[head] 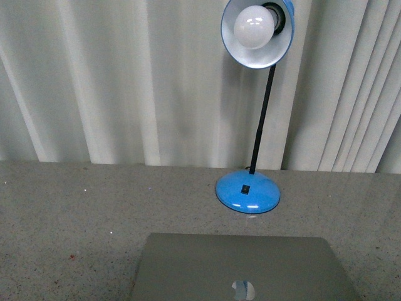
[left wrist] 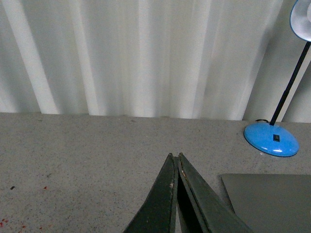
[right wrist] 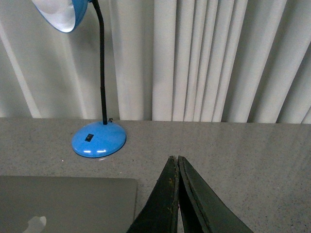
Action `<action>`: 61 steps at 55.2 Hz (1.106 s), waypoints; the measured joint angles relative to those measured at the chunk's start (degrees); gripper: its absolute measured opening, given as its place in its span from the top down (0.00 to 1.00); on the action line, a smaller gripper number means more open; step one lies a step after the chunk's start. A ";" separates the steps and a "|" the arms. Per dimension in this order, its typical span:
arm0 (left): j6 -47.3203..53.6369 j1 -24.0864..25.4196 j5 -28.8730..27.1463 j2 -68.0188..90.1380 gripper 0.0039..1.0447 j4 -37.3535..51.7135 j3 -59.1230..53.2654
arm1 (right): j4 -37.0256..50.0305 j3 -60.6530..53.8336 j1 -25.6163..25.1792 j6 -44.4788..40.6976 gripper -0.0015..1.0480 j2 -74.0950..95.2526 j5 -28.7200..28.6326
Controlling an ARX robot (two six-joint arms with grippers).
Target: Close laptop
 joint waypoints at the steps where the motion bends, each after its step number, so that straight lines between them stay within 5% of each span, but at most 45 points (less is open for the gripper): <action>1: -0.02 0.00 0.02 -0.63 0.97 -0.57 0.00 | -0.42 0.00 0.00 0.00 0.97 -0.44 0.02; 17: 0.00 0.00 0.00 -5.60 0.97 -5.60 0.00 | -9.22 0.00 0.00 0.00 0.97 -9.75 0.00; 24: -0.02 0.00 -0.02 -14.08 0.97 -15.39 0.02 | -11.69 0.00 0.00 0.00 0.97 -12.35 0.00; 61: 0.00 0.00 0.00 -15.50 0.97 -15.78 0.02 | -27.63 0.04 0.00 0.00 0.97 -27.89 -0.04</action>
